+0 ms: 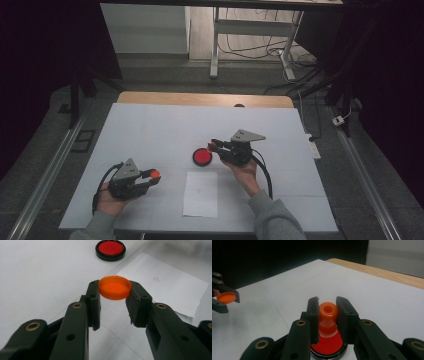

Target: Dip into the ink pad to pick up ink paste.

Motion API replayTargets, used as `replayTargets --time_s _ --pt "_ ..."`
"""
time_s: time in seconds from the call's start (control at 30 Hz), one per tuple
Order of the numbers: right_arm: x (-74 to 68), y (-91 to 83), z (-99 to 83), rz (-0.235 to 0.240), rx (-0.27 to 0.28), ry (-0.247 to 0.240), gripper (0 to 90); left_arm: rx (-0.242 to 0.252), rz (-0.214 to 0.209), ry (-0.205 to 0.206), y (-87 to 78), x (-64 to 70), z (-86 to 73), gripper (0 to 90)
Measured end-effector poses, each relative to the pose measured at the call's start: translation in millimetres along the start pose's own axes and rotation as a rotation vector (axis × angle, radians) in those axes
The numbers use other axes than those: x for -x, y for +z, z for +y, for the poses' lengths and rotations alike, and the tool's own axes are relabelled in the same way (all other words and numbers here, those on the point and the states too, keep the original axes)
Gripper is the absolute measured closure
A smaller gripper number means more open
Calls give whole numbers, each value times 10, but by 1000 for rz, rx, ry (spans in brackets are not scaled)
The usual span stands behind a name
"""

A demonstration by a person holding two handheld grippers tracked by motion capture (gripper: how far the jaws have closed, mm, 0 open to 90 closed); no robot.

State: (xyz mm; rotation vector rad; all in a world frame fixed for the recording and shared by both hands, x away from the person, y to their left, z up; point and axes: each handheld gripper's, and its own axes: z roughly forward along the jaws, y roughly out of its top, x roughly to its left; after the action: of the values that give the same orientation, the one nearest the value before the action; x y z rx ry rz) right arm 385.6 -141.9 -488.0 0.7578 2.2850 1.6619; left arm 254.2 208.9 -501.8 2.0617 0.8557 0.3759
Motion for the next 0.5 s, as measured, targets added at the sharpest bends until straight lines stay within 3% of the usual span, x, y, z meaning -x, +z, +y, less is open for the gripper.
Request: replayTargets --time_s 0.5 --pt "-59 -345 3 -5 30 -12 727 0 2 -4 2 -7 -6 652"
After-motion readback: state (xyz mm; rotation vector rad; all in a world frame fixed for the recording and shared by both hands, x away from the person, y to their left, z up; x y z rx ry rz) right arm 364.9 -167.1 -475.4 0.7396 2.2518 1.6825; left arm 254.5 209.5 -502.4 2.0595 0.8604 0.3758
